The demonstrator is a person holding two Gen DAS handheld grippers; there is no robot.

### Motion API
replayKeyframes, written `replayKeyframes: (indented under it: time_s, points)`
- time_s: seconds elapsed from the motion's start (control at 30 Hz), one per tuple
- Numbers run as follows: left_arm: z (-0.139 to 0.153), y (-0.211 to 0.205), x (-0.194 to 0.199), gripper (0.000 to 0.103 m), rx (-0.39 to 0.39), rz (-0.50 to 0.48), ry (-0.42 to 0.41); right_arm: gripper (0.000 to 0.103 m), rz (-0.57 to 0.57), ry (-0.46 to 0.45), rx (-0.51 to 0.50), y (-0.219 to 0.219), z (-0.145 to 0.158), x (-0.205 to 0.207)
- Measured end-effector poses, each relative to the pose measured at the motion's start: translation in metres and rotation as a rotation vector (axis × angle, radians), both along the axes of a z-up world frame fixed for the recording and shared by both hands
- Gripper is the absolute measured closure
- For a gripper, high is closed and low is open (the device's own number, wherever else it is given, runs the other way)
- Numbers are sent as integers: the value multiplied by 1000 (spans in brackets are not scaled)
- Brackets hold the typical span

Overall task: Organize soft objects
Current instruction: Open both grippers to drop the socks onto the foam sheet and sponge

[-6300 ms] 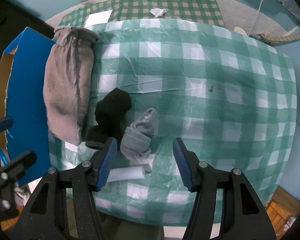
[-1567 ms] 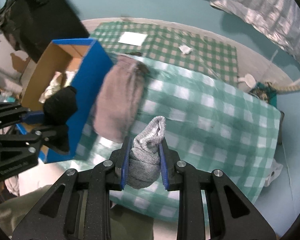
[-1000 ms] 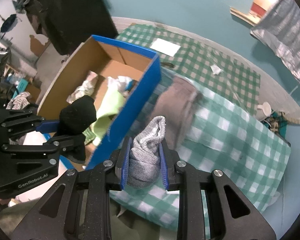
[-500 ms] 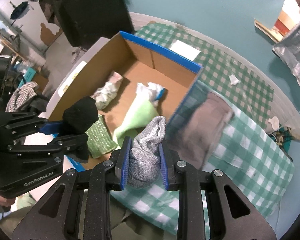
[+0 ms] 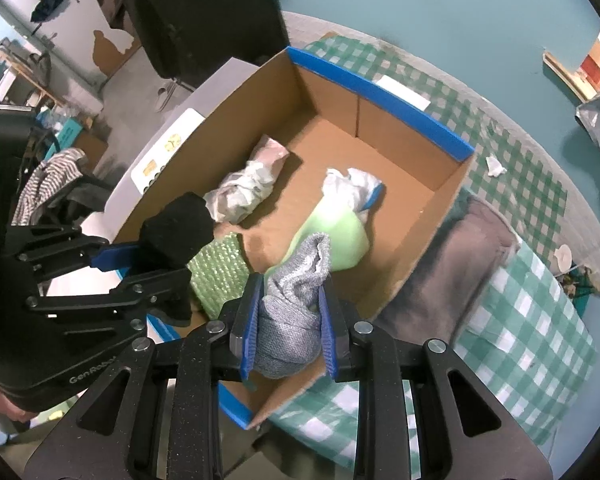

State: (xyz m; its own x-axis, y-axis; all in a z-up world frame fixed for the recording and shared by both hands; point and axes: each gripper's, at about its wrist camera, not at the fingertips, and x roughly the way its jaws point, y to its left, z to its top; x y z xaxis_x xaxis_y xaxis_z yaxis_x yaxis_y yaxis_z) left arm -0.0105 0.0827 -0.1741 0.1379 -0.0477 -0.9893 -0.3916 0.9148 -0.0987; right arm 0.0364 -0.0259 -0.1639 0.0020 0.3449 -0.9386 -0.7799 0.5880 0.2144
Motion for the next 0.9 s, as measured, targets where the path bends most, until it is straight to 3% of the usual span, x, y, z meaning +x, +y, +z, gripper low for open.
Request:
replayKeyframes:
  time_s: [0.2,0.27,0.43,0.9]
  points:
    - [-3,10,-4,69,4,11,9,74,-3,10,3,8,-2,-3]
    - [-3,13,-5,59,-4,16,6,64,-6,8,-2,11,-2,-4]
    - [-2,17,-7,53,3,18,1,48,-23,-6,-9,13,-1,-5]
    - [4,15,-6,52,-1,2,-6,46,-77,-21,-18,0,8,-3]
